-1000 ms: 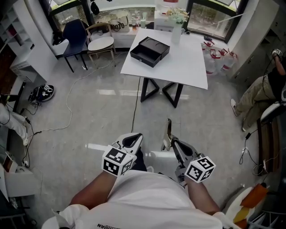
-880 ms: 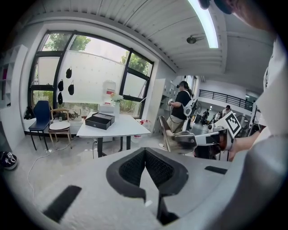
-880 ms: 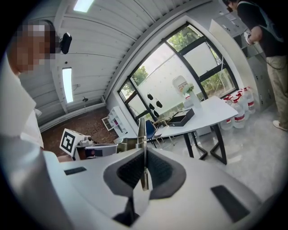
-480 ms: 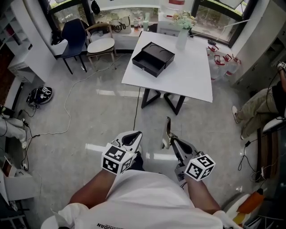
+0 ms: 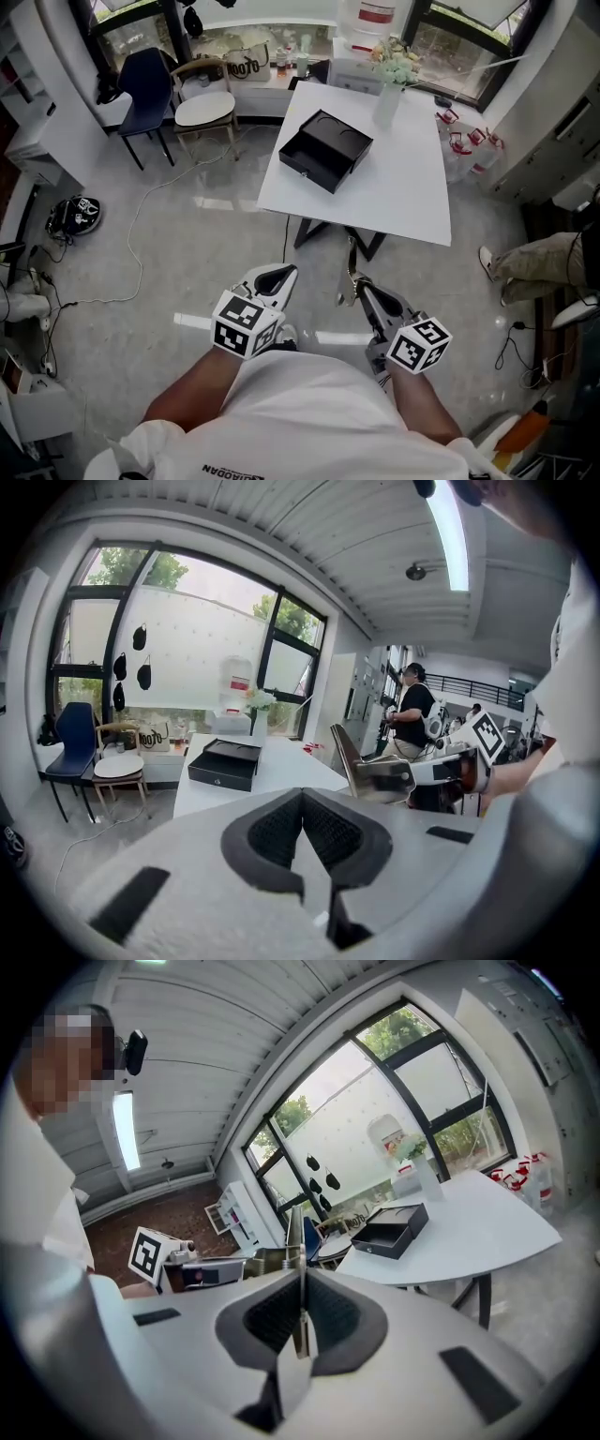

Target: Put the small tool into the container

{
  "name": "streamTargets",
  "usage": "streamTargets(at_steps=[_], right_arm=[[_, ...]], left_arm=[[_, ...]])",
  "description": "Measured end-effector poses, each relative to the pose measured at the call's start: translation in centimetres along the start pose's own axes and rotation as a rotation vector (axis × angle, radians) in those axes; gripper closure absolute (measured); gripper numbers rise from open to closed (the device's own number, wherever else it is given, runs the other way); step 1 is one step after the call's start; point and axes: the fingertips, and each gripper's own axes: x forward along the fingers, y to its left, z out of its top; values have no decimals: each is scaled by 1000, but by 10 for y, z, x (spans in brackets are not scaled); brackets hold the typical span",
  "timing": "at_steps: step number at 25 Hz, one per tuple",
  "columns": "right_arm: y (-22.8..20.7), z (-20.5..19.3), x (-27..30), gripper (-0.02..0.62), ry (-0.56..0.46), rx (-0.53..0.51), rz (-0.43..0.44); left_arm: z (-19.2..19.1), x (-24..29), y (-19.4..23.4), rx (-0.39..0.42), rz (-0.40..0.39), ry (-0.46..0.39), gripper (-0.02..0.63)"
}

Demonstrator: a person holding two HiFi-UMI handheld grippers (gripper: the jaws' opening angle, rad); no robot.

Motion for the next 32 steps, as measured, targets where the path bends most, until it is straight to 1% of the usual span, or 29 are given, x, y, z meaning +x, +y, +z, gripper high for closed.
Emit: streamTargets(at_steps=[8,15,22,26,32], right_arm=[[-4,19,57,584,-4,-10,-25],[-6,23,83,584,11,-6,-37],[-18,34,112,584,28,3,-32],[-29,40,130,584,36,3,-19],[-51,70,172,584,45,-9,18]], left_arm=[[12,17,57,1,-29,-3,597],[6,23,83,-21,-39,23,597],[7,34,106,-37,-28,38,597],[11,45,120,-26,-18,38,597],[35,71,152,-26,17,26,597]])
